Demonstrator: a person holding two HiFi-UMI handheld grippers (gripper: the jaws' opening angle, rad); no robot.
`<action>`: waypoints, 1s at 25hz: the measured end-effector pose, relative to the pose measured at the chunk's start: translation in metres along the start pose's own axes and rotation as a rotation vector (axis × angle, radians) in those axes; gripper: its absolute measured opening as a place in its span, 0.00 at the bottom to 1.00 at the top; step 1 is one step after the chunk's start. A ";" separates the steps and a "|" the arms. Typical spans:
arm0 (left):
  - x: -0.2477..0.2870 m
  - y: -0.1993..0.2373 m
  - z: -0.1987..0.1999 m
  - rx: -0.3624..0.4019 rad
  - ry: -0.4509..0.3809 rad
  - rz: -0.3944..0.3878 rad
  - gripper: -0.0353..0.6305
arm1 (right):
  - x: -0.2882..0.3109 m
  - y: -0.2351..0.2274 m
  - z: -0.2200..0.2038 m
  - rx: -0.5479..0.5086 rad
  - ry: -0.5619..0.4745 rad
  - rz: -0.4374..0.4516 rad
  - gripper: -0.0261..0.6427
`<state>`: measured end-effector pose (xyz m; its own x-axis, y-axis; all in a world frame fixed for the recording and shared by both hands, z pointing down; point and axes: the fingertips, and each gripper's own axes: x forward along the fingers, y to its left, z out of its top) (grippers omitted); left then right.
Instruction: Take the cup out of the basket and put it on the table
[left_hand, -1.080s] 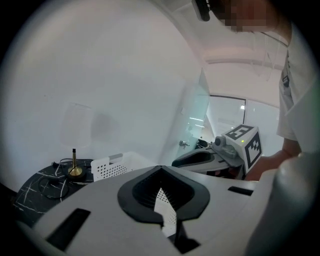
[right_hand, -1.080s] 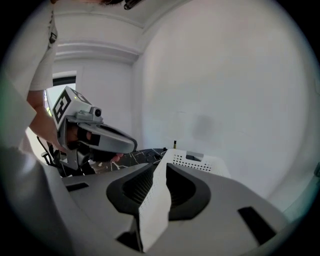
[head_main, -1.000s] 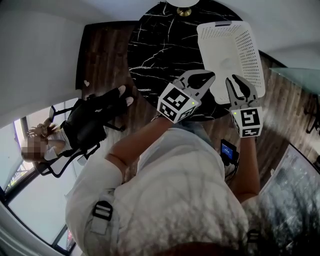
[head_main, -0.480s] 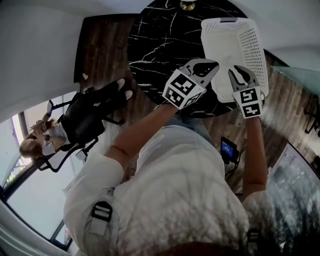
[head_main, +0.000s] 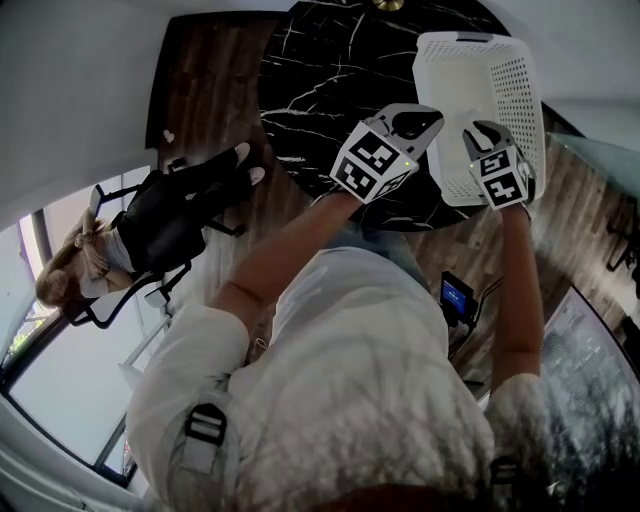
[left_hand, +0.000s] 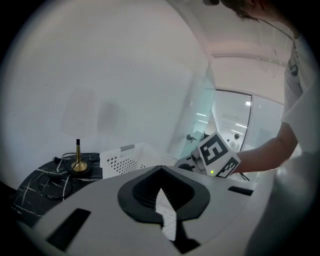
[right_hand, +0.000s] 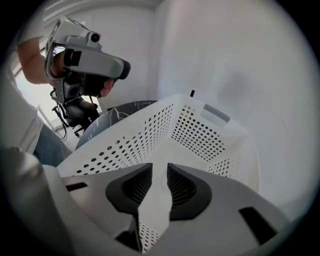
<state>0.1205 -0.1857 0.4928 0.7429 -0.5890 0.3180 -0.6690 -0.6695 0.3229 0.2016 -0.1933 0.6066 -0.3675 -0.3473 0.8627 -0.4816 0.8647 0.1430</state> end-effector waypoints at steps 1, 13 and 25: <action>0.001 0.002 0.000 -0.006 -0.003 0.001 0.06 | 0.004 -0.001 -0.003 0.001 0.013 0.004 0.15; 0.008 0.011 -0.011 -0.034 0.008 0.006 0.06 | 0.038 -0.004 -0.022 -0.004 0.105 0.031 0.16; 0.013 0.013 -0.025 -0.053 0.040 0.010 0.06 | 0.061 -0.005 -0.034 -0.038 0.149 0.053 0.16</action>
<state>0.1205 -0.1910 0.5231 0.7356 -0.5761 0.3564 -0.6772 -0.6383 0.3659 0.2082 -0.2069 0.6751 -0.2682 -0.2459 0.9315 -0.4336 0.8942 0.1112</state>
